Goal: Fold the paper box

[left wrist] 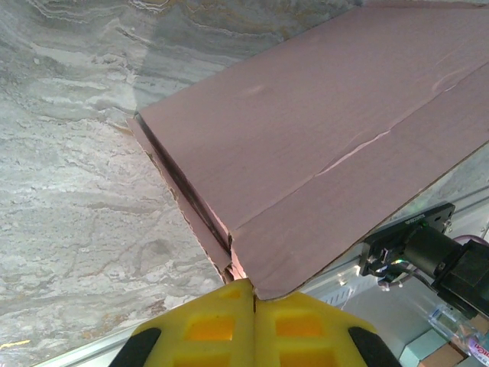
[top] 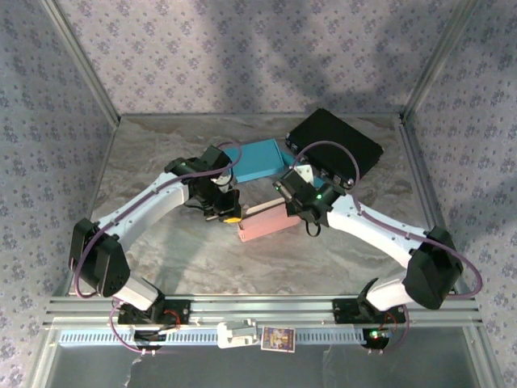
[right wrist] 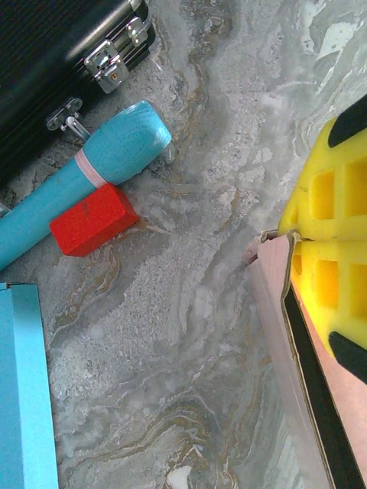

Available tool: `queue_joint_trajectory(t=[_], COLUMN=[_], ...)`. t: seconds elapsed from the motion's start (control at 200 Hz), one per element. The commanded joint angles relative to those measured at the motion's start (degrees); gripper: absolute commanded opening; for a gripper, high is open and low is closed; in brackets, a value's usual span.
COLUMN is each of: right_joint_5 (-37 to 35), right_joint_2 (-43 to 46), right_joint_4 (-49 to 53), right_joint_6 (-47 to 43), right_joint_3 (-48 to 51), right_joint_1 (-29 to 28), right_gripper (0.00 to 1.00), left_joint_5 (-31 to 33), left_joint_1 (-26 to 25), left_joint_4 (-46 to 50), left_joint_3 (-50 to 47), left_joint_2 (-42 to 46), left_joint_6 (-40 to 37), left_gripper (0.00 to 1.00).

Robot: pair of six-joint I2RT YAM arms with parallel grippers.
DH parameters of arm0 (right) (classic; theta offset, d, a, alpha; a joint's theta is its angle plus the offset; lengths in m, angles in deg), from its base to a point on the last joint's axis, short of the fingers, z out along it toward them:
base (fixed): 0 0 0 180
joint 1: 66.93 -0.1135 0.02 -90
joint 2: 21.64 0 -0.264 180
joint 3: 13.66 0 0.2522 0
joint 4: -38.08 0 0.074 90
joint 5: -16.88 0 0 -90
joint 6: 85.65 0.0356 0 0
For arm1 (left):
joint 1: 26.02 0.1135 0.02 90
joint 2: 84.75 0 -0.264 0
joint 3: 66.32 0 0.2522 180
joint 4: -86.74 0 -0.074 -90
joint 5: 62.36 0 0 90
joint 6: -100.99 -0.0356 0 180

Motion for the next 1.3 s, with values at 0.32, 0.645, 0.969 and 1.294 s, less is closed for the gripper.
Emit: queue_joint_trajectory(t=[0.32, 0.645, 0.969, 1.294], right_joint_5=[13.55, 17.41, 16.41, 36.71], right_joint_2=[1.83, 5.29, 8.49, 8.22], right_joint_4=[6.71, 7.61, 8.23, 2.69], right_joint_6=[6.95, 8.90, 6.09, -19.05], right_joint_3=[-1.14, -0.29, -1.03, 0.44], right_joint_1=[3.50, 6.15, 8.54, 19.45], right_gripper=[0.17, 0.32, 0.32, 0.36], left_joint_5=[4.09, 4.16, 6.09, 6.73], left_joint_1=[-0.60, -0.80, -1.86, -2.08], left_joint_4=[1.01, 0.99, 3.75, 4.68], left_joint_3=[0.18, 0.57, 3.21, 4.42], left_joint_2=[-1.68, -2.35, -4.00, -4.41], left_joint_6=[-0.35, -0.90, -3.75, -4.86], left_gripper=[0.00, 0.00, 0.00, 0.00])
